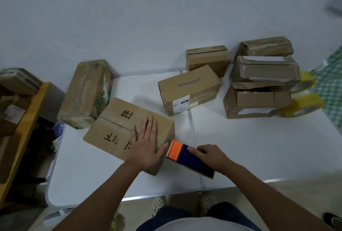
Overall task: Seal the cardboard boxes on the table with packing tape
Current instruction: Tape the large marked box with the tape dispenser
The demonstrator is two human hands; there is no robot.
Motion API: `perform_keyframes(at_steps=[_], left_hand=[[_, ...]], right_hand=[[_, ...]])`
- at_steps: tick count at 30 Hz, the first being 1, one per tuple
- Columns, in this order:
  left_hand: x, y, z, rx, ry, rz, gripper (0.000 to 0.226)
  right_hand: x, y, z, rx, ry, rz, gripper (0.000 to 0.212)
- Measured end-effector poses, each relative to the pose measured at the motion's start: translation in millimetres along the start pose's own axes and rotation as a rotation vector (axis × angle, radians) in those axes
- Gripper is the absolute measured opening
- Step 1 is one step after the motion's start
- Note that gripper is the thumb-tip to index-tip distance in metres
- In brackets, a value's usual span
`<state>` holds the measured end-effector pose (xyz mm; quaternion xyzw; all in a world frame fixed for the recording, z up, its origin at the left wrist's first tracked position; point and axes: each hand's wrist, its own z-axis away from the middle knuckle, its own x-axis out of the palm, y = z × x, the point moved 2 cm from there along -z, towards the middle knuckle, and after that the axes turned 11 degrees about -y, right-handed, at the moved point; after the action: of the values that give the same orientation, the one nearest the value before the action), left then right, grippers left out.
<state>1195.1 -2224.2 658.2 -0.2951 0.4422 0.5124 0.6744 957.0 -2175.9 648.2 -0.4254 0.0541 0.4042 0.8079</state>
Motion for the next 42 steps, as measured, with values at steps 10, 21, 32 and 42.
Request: perform_keyframes(at_steps=[10, 21, 32, 42], left_hand=[[2, 0, -2, 0.017, -0.001, -0.006, 0.089], [3, 1, -1, 0.021, 0.076, -0.009, 0.089], [16, 14, 1, 0.041, 0.163, 0.016, 0.073], [16, 15, -1, 0.016, 0.145, -0.011, 0.070]], right_hand=[[-3, 12, 16, -0.049, 0.087, -0.017, 0.051], [-13, 28, 29, 0.036, 0.056, -0.006, 0.054], [-4, -14, 20, 0.104, 0.081, 0.162, 0.043], [-6, -58, -4, 0.238, 0.126, 0.302, 0.044]])
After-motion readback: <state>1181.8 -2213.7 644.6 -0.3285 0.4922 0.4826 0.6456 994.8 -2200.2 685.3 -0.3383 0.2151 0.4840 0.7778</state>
